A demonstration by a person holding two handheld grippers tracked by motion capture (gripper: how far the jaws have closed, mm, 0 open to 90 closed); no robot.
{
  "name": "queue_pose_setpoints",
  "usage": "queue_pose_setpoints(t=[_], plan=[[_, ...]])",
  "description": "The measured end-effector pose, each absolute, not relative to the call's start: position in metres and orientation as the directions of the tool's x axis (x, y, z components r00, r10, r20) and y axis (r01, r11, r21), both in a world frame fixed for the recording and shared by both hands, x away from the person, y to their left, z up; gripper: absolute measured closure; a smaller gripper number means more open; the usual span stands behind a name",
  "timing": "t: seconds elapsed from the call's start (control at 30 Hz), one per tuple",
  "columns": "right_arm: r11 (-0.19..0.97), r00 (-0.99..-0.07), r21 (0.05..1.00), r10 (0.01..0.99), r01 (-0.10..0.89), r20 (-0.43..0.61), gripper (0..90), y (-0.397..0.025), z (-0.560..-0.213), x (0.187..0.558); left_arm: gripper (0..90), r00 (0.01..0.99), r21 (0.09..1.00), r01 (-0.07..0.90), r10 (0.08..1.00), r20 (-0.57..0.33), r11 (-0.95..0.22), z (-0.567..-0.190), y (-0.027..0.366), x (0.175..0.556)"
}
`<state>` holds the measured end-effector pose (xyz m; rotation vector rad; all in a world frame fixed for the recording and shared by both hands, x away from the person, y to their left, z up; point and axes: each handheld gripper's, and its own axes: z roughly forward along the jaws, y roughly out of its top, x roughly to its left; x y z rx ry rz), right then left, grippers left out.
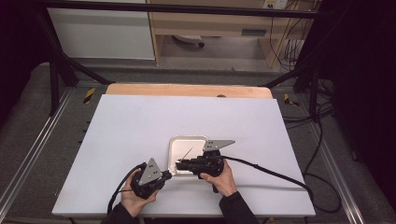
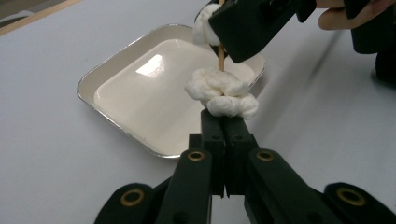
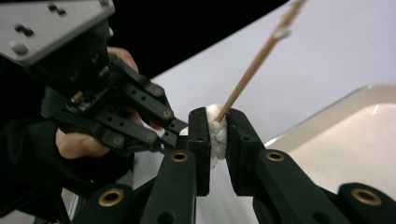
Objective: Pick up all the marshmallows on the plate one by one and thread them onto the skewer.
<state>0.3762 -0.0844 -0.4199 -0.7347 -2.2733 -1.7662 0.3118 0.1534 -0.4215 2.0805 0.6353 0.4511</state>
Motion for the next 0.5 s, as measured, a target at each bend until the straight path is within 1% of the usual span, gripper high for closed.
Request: queue_pose_setpoints(t=[0.3,0.33,0.37,0.43,0.5], plan=[[0.176,-0.863,0.865,0.297,0.469,0.408,78.9,-0.088,-0.413,0.377,89.2,0.807,0.843,0.279,0.588,0.053,-0.460,-0.422,0.154,0.315],[0.178,-0.863,0.865,0.299,0.470,0.407,77.2,-0.088,-0.412,0.377,89.1,0.806,0.839,0.283,0.590,0.054,-0.464,-0.423,0.154,0.315],[0.178,-0.862,0.866,0.307,0.468,0.403,72.8,-0.088,-0.412,0.377,89.1,0.804,0.832,0.289,0.592,0.058,-0.474,-0.425,0.154,0.315],[0.156,-0.861,0.879,0.333,0.452,0.384,63.8,-0.093,-0.408,0.376,89.1,0.803,0.827,0.312,0.594,0.033,-0.467,-0.428,0.156,0.318],[0.149,-0.859,0.886,0.360,0.439,0.365,56.2,-0.098,-0.403,0.375,89.1,0.800,0.830,0.315,0.599,0.029,-0.461,-0.426,0.156,0.318]])
